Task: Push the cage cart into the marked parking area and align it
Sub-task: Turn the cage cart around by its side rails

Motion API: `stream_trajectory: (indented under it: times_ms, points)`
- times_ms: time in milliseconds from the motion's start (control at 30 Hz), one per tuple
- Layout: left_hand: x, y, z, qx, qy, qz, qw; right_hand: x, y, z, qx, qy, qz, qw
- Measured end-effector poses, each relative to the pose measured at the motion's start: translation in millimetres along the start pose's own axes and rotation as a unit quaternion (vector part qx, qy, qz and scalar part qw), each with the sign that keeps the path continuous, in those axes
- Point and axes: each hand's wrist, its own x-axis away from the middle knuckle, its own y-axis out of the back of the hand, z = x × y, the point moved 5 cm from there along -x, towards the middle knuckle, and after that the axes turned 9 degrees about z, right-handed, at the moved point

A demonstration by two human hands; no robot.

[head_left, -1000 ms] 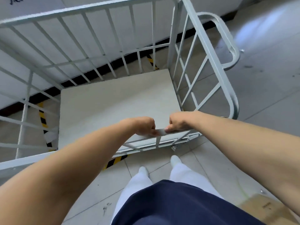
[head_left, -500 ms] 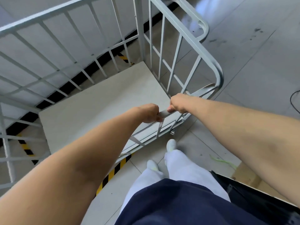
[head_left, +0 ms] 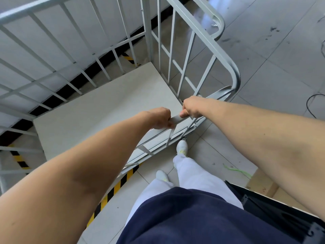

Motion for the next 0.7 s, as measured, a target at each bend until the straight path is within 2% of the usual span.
stream_trajectory:
  times_ms: [700]
  points:
    - [-9.4, 4.3, 2.6, -0.001, 0.020, 0.069, 0.997, -1.1, 11.3, -1.9, 0.041, 0.031, 0.007, 0.999]
